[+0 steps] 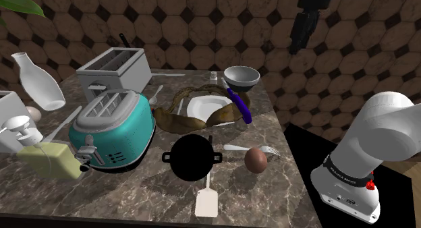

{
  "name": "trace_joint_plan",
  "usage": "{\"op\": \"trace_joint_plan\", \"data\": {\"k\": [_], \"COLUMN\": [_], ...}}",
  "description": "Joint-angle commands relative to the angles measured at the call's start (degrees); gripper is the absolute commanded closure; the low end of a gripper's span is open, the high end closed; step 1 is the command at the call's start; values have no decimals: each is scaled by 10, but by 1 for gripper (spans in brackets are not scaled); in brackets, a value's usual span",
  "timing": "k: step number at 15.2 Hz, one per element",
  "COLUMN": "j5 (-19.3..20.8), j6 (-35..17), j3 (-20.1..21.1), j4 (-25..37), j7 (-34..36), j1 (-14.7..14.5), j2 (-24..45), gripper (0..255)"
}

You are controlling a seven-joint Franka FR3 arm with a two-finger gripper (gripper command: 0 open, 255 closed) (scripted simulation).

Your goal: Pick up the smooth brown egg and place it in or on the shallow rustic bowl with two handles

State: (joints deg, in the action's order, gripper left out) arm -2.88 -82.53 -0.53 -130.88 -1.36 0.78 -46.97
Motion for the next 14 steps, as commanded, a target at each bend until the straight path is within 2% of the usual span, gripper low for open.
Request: {"op": "trace_joint_plan", "data": {"k": [1,7,14], "j5": [0,-62,-152], "j6": [0,-43,-113], "j3": [0,55,125], "j4": [0,-90,-173], "j7": [0,125,265], "j1": [0,17,24], "j2": [0,-1,29], "gripper": [0,0,0]}}
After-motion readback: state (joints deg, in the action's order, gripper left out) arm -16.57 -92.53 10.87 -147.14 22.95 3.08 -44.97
